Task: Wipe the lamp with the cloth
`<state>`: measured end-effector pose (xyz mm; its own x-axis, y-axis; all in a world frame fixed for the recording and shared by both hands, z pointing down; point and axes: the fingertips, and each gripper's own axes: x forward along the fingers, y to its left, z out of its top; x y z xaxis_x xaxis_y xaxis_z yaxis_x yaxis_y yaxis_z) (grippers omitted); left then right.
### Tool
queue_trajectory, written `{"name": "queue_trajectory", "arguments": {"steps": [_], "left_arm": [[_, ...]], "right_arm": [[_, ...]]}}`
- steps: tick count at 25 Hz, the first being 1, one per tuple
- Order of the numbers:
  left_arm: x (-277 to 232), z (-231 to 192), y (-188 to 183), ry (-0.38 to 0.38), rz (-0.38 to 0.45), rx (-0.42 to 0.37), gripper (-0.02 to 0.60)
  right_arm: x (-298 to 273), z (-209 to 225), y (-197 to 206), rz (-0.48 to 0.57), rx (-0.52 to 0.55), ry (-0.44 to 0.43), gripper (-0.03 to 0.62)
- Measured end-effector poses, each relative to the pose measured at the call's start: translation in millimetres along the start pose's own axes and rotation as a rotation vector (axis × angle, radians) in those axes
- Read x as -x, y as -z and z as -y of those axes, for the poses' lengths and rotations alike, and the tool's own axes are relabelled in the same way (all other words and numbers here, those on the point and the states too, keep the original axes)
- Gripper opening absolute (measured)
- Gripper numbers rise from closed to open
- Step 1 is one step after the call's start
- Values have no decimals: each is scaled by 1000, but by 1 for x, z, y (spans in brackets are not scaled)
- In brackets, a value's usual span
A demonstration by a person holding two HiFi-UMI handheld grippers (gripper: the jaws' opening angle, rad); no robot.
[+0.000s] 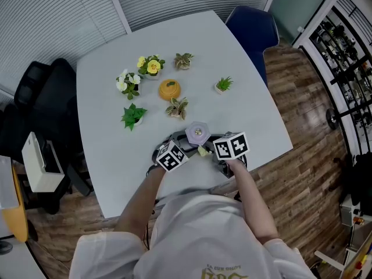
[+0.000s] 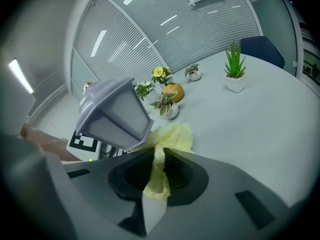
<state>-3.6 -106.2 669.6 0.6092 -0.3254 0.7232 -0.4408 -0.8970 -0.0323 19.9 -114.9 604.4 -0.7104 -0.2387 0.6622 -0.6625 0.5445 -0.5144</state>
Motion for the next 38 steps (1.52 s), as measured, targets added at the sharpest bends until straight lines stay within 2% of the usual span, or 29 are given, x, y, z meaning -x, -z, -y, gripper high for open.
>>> {"name": "queue_trajectory", "arguments": {"steps": [7, 12, 27, 34, 38], "left_arm": [[-1, 0, 1, 3, 1, -2, 284], [0, 0, 1, 2, -1, -1, 284], [0, 0, 1, 1, 7, -9, 284], [1, 1, 0, 1, 8, -9, 284], [1, 0, -1, 1, 9, -8, 284]], "right_arm": [[-15, 11, 13, -73, -2, 40, 69], [-18, 12, 16, -70, -34, 16, 69], [1, 9, -6, 90, -246, -148, 69], [-2, 13, -10, 110, -290, -179, 69], [-6, 16, -13, 107, -251, -167, 69]]}}
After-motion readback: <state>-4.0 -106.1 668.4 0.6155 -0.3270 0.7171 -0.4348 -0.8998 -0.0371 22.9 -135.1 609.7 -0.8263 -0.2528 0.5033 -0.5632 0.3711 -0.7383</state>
